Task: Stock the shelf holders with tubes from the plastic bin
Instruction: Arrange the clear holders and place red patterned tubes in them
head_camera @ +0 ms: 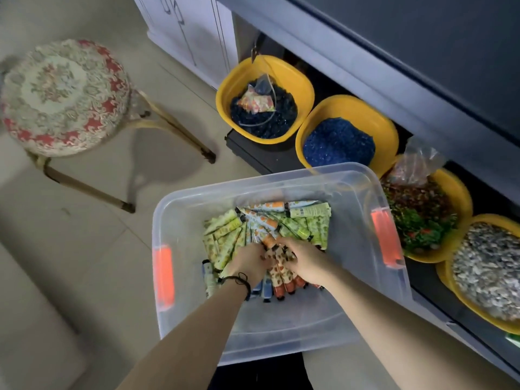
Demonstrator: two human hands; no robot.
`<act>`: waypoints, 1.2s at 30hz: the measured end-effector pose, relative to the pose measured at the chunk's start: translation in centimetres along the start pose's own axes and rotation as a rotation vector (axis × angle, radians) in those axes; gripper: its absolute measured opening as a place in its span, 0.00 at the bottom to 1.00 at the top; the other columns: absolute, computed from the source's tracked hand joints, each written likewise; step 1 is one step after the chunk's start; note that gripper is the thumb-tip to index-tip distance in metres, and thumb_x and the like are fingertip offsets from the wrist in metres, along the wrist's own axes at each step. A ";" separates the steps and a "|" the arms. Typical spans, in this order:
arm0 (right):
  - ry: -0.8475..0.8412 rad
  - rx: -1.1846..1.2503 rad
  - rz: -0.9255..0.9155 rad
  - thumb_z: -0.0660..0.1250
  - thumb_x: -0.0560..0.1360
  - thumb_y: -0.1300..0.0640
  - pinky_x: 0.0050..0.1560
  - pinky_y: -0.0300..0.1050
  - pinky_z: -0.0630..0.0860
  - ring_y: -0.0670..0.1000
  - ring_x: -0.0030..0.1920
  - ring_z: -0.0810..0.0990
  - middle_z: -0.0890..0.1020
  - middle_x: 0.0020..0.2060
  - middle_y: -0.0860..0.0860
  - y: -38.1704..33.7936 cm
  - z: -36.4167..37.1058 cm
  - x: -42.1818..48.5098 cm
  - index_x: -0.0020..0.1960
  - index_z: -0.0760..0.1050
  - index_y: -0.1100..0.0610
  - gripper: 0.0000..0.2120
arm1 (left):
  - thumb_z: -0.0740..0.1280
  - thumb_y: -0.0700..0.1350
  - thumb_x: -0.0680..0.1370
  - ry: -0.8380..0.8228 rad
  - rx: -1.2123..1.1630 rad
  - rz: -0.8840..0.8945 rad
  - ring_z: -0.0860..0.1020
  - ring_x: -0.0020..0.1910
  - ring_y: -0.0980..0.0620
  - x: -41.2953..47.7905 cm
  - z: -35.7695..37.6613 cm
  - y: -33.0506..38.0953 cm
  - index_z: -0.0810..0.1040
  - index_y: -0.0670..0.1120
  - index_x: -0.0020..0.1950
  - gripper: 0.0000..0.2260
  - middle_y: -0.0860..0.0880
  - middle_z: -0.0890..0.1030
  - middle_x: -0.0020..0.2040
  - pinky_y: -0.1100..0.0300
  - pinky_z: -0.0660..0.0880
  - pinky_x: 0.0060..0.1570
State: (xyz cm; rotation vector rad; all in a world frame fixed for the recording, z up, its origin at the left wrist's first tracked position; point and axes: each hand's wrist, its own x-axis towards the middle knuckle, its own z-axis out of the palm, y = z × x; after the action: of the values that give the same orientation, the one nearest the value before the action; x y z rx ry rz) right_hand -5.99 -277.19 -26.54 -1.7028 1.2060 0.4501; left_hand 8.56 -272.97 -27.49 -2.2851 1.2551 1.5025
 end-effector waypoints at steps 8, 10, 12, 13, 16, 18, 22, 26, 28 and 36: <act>0.031 -0.043 0.016 0.65 0.77 0.59 0.34 0.51 0.76 0.52 0.37 0.79 0.78 0.42 0.50 0.1 0.7 0.5 0.61 0.62 0.44 0.19 | 0.70 0.43 0.75 -0.017 -0.043 0.038 0.73 0.42 0.51 0.2 -0.6 -0.8 0.71 0.45 0.41 0.08 0.53 0.71 0.36 0.65 0.65 0.31; 0.032 0.007 0.047 0.67 0.76 0.59 0.36 0.51 0.76 0.52 0.39 0.79 0.77 0.43 0.50 -0.3 1.2 0.5 0.59 0.61 0.45 0.19 | 0.69 0.42 0.74 -0.035 -0.072 0.034 0.72 0.42 0.51 -0.1 -0.8 -0.9 0.71 0.45 0.42 0.07 0.53 0.70 0.35 0.65 0.66 0.32; 0.044 -0.005 0.055 0.69 0.74 0.59 0.37 0.52 0.76 0.52 0.38 0.79 0.77 0.41 0.50 -0.6 1.6 0.5 0.61 0.61 0.47 0.22 | 0.69 0.40 0.75 -0.043 -0.078 0.045 0.72 0.43 0.51 -0.4 -0.9 -0.8 0.73 0.44 0.46 0.05 0.52 0.71 0.36 0.65 0.66 0.32; 0.050 -0.005 0.060 0.70 0.74 0.59 0.38 0.52 0.76 0.52 0.40 0.80 0.78 0.42 0.50 -0.6 1.6 0.4 0.61 0.63 0.48 0.22 | 0.68 0.40 0.75 -0.042 -0.082 0.057 0.72 0.43 0.50 -0.6 -0.9 -0.8 0.73 0.44 0.47 0.05 0.52 0.71 0.36 0.66 0.65 0.31; 0.025 -0.028 0.029 0.74 0.71 0.57 0.39 0.47 0.73 0.53 0.44 0.79 0.79 0.44 0.50 -0.7 0.7 -0.1 0.49 0.72 0.53 0.12 | 0.67 0.39 0.76 -0.037 -0.103 0.107 0.75 0.50 0.47 -1.5 -1.4 -0.7 0.76 0.42 0.53 0.07 0.49 0.76 0.45 0.66 0.68 0.38; 0.020 -0.084 -0.003 0.73 0.70 0.58 0.34 0.45 0.66 0.53 0.40 0.75 0.75 0.37 0.50 -0.8 -0.3 -0.9 0.38 0.70 0.54 0.12 | 0.66 0.39 0.77 -0.045 -0.096 0.148 0.76 0.52 0.47 -2.4 -2.5 -0.3 0.75 0.43 0.60 0.12 0.45 0.78 0.53 0.62 0.71 0.43; 0.064 -0.137 -0.066 0.72 0.71 0.61 0.31 0.45 0.53 0.50 0.32 0.64 0.63 0.28 0.49 -2.5 -4.0 -2.7 0.30 0.64 0.57 0.18 | 0.66 0.40 0.77 -0.007 0.002 0.317 0.77 0.56 0.49 -4.5 -6.8 0.9 0.77 0.46 0.60 0.12 0.47 0.79 0.58 0.60 0.73 0.54; 0.122 -0.175 -0.158 0.68 0.75 0.58 0.32 0.46 0.58 0.47 0.31 0.65 0.66 0.29 0.47 -6.0 -9.5 -5.2 0.30 0.65 0.55 0.18 | 0.66 0.42 0.77 0.107 0.069 0.447 0.77 0.53 0.51 -7.5 -13.0 2.9 0.78 0.47 0.57 0.09 0.50 0.80 0.56 0.61 0.72 0.52; 0.153 -0.230 -0.224 0.65 0.77 0.55 0.34 0.45 0.64 0.44 0.30 0.67 0.67 0.29 0.44 -9.0 -12.9 -7.3 0.29 0.64 0.50 0.20 | 0.65 0.43 0.77 0.151 0.111 0.499 0.77 0.51 0.52 -9.7 -16.7 4.3 0.78 0.47 0.55 0.07 0.50 0.80 0.53 0.60 0.72 0.50; 0.397 -0.355 -0.423 0.60 0.81 0.56 0.43 0.50 0.73 0.52 0.41 0.78 0.81 0.39 0.53 -23.1 -26.5 -19.0 0.46 0.81 0.59 0.13 | 0.65 0.43 0.78 0.373 0.264 0.727 0.79 0.48 0.53 -22.3 -32.3 10.9 0.78 0.45 0.54 0.07 0.52 0.82 0.49 0.60 0.74 0.49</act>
State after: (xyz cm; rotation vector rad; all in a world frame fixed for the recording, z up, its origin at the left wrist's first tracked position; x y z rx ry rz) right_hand -0.15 -289.14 11.12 -2.3689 1.0302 0.0651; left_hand 20.07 -284.08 9.97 -2.0862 2.4112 0.9570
